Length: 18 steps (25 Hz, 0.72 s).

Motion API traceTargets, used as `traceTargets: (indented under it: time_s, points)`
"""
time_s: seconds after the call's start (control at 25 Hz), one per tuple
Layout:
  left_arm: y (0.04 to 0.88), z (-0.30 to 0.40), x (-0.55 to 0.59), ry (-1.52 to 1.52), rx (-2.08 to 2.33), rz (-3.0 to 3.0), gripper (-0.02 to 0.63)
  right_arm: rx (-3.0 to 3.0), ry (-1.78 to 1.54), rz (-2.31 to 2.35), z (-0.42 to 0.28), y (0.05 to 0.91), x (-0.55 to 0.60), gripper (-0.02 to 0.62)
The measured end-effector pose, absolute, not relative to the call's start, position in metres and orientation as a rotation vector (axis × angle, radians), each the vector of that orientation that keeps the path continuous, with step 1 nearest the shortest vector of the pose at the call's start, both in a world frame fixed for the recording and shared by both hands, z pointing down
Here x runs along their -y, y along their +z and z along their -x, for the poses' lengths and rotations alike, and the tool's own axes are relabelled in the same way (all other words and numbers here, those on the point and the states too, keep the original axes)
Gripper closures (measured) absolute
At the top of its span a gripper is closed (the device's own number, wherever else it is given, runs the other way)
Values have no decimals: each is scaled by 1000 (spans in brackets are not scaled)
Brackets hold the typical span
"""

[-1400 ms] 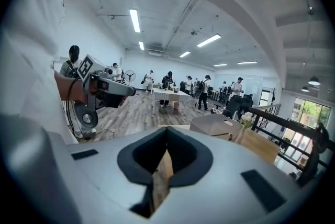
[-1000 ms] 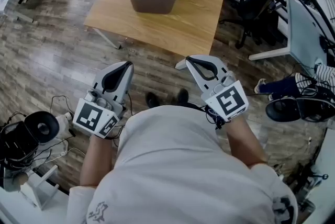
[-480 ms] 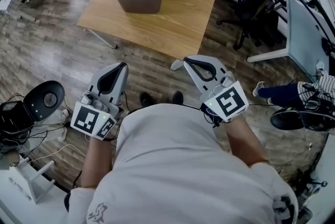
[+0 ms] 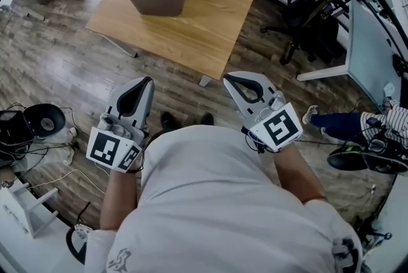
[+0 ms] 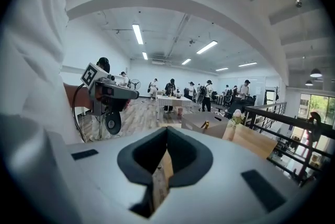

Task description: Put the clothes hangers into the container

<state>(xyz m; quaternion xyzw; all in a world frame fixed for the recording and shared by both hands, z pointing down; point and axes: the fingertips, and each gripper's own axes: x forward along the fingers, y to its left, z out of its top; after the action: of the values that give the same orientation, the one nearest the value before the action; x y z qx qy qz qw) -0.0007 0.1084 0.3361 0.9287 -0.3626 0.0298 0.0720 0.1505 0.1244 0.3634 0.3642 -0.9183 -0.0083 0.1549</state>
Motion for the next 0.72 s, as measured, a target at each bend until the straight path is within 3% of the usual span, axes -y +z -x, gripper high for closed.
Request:
traceTargets:
  time_s: [0.72]
  points:
    - [343,-51,-108,96,1124,-2767,600,2659,-6,-998,-198,377,-126,591]
